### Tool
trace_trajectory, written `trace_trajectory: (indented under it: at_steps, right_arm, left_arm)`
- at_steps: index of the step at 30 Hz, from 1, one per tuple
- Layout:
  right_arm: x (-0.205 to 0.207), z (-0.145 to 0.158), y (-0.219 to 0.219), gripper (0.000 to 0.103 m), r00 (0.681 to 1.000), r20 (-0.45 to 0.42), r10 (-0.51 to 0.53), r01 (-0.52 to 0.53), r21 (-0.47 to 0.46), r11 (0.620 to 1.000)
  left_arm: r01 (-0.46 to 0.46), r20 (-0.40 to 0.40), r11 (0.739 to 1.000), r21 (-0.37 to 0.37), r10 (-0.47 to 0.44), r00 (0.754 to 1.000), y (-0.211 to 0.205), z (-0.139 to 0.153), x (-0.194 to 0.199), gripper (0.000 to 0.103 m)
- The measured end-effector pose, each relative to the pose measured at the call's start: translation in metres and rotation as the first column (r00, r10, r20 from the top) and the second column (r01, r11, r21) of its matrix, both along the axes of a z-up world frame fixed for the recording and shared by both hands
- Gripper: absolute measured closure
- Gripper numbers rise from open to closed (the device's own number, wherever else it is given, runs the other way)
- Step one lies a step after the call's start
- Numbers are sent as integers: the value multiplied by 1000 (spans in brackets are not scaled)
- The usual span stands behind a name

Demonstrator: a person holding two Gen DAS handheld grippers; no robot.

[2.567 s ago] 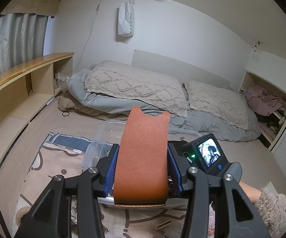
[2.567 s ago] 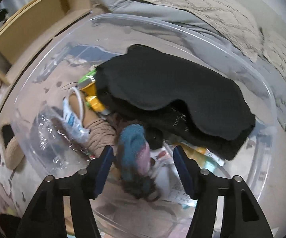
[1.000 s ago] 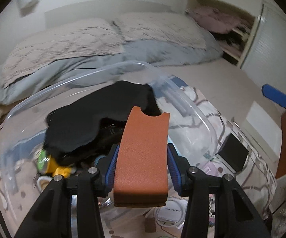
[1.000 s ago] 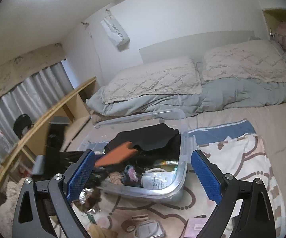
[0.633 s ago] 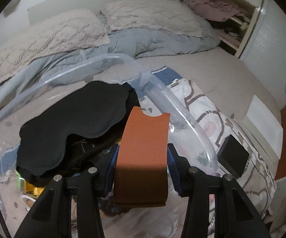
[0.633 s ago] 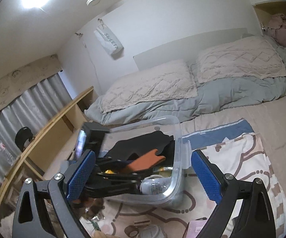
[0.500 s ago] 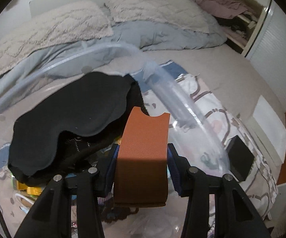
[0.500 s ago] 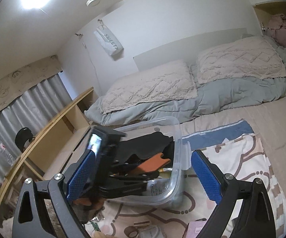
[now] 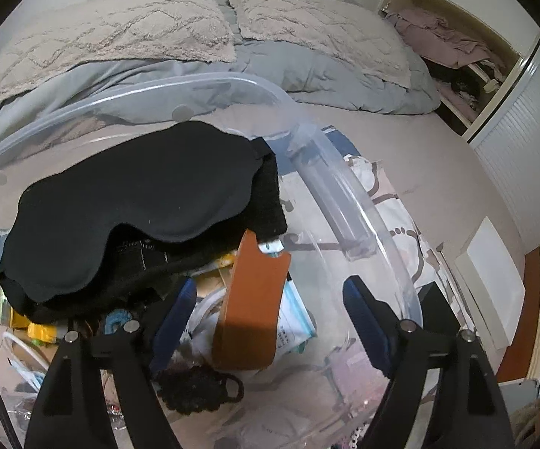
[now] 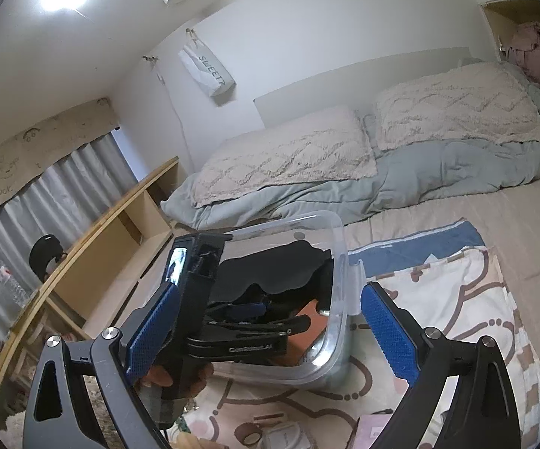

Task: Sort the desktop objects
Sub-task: 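Lower the leather strap into the clear box with the left tool and release, then withdraw both open tools from the clear box and raise them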

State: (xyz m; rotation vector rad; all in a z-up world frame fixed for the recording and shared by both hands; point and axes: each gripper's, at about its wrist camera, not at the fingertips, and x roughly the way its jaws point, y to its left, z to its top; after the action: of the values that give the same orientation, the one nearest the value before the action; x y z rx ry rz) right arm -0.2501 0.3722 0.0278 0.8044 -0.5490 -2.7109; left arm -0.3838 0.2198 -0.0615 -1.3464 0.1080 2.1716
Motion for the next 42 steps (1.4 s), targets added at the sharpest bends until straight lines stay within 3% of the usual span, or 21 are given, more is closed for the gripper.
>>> trace_trajectory:
  at_steps: [11,19,21,25,32,42]
  right_arm:
    - [2,3,3,6,1000,1,-4,4,-42,999]
    - [0,-1,6,6,1000,5,-4,4,-47,999]
    - [0,-2,5,6,1000,9,-2,3,-44,999]
    - [1,-1,5,6,1000,7,4,-3,-49,999]
    - [4,1,2,6,1000,0,6,-6,-43,999]
    - [7,-6,3,6,999,12,-37,38,-30,999]
  left_arm:
    - [13,160,999,-47,-6,987,17,-26,-4,22]
    - [-40,234,992,-117,67,970,15,-32,-13,22]
    - [-50,265,992,-113,78,961,13,-35,-15,22]
    - [-35,367,999,-25,41,929,20,-42,-15,22]
    - [-91,371,995,29,74,926,13,-34,-13,22]
    - [-118,165,991,62,106,981,-18,8,27,22]
